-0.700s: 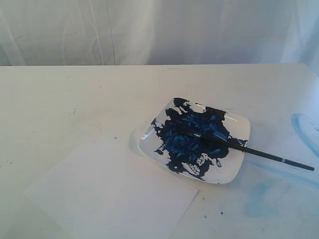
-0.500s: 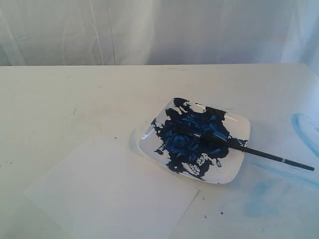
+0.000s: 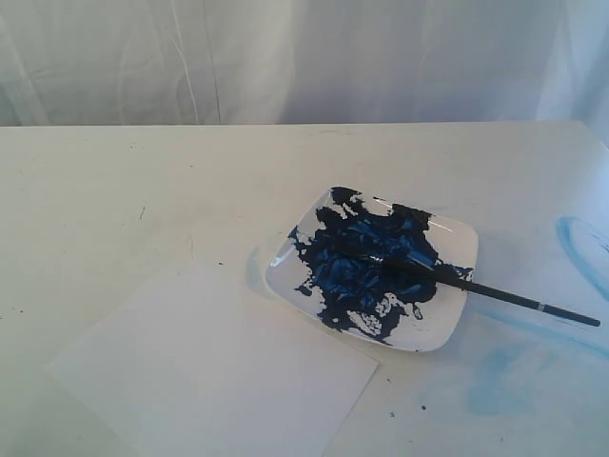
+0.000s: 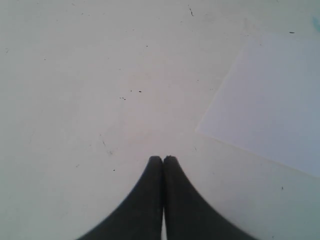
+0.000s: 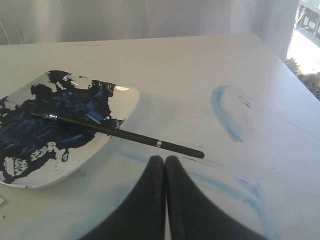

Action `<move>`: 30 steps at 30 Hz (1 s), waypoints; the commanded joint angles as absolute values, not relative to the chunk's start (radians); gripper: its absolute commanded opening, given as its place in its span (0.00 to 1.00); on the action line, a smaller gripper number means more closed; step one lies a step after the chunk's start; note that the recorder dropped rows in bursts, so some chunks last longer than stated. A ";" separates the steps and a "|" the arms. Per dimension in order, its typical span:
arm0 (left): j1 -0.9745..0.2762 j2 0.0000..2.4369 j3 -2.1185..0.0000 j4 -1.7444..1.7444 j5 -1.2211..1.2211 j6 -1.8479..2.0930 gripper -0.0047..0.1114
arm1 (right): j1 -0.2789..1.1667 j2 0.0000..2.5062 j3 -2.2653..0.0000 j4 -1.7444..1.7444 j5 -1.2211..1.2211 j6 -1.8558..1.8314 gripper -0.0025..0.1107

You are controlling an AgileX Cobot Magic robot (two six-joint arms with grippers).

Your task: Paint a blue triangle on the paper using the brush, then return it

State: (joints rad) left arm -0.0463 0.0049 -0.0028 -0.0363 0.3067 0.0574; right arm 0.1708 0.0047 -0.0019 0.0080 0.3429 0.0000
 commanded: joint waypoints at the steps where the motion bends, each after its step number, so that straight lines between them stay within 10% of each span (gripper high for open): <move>1: -0.042 0.000 0.000 -0.044 0.316 0.048 0.04 | 0.168 0.000 0.000 -0.007 0.340 0.000 0.02; 15: -0.042 0.000 0.000 -0.044 0.316 0.048 0.04 | 0.168 0.000 0.000 0.000 0.325 0.000 0.02; 30: -0.042 0.000 0.000 -0.044 0.316 0.048 0.04 | 0.168 0.000 0.000 0.009 -0.347 0.019 0.02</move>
